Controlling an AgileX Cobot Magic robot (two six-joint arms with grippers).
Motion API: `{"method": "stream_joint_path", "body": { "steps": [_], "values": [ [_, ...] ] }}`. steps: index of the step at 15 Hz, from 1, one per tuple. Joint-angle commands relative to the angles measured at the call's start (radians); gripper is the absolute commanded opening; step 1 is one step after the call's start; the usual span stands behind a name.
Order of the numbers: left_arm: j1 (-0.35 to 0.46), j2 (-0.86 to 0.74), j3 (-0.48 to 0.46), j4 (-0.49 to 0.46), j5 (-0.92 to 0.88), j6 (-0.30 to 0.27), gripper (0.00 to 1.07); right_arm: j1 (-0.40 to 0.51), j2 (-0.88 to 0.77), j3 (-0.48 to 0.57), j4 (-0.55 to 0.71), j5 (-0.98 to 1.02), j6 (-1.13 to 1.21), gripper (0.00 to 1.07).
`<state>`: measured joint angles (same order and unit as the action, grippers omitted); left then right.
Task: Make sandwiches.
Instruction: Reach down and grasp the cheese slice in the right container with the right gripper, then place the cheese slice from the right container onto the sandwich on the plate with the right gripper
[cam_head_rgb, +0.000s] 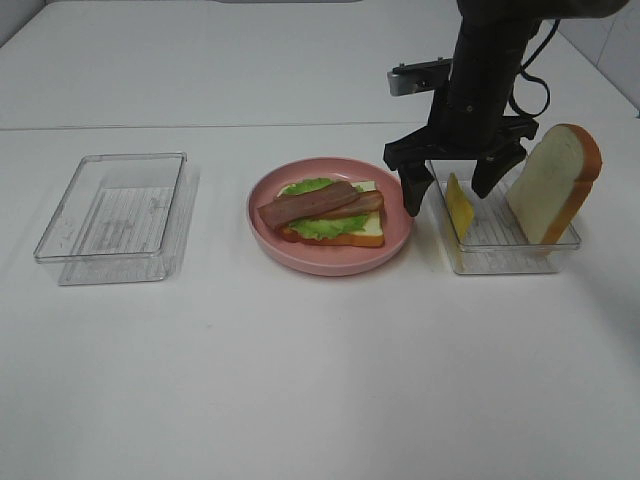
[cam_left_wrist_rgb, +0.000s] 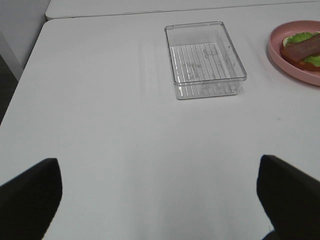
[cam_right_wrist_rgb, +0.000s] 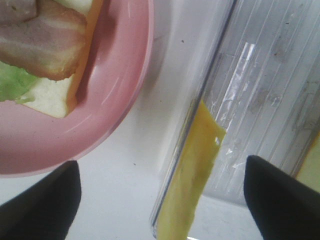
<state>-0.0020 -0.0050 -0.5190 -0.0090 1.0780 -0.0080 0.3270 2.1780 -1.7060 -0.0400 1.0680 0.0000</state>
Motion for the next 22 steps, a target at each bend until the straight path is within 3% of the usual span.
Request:
{"method": "stream_joint_path", "body": {
  "steps": [1,3,5,6,8,12,17,22],
  "values": [
    [0.004,-0.006,0.002,-0.008,-0.004,-0.001,0.98,-0.001,0.006,0.006,0.011,-0.014,-0.020,0.83],
    [0.004,-0.006,0.002,-0.008,-0.004,-0.001,0.98,-0.001,0.006,0.006,0.011,-0.016,-0.020,0.71],
    [0.004,-0.006,0.002,-0.008,-0.004,-0.001,0.98,-0.001,0.006,0.006,0.011,-0.014,-0.020,0.32],
    [0.004,-0.006,0.002,-0.008,-0.004,-0.001,0.98,-0.001,0.006,0.006,0.011,-0.016,-0.020,0.25],
    [0.004,-0.006,0.002,-0.008,-0.004,-0.001,0.98,-0.001,0.006,0.006,0.006,-0.019,-0.026,0.00],
    [0.004,-0.006,0.002,-0.008,-0.004,-0.001,0.98,-0.001,-0.013,0.004,-0.054,0.011,-0.012,0.00],
    [0.004,-0.006,0.002,-0.008,-0.004,-0.001,0.98,-0.001,-0.167,0.002,-0.056,0.026,-0.020,0.00],
    [0.004,-0.006,0.002,-0.008,-0.004,-0.001,0.98,0.001,-0.262,0.002,0.159,0.006,-0.135,0.00]
  ]
}}
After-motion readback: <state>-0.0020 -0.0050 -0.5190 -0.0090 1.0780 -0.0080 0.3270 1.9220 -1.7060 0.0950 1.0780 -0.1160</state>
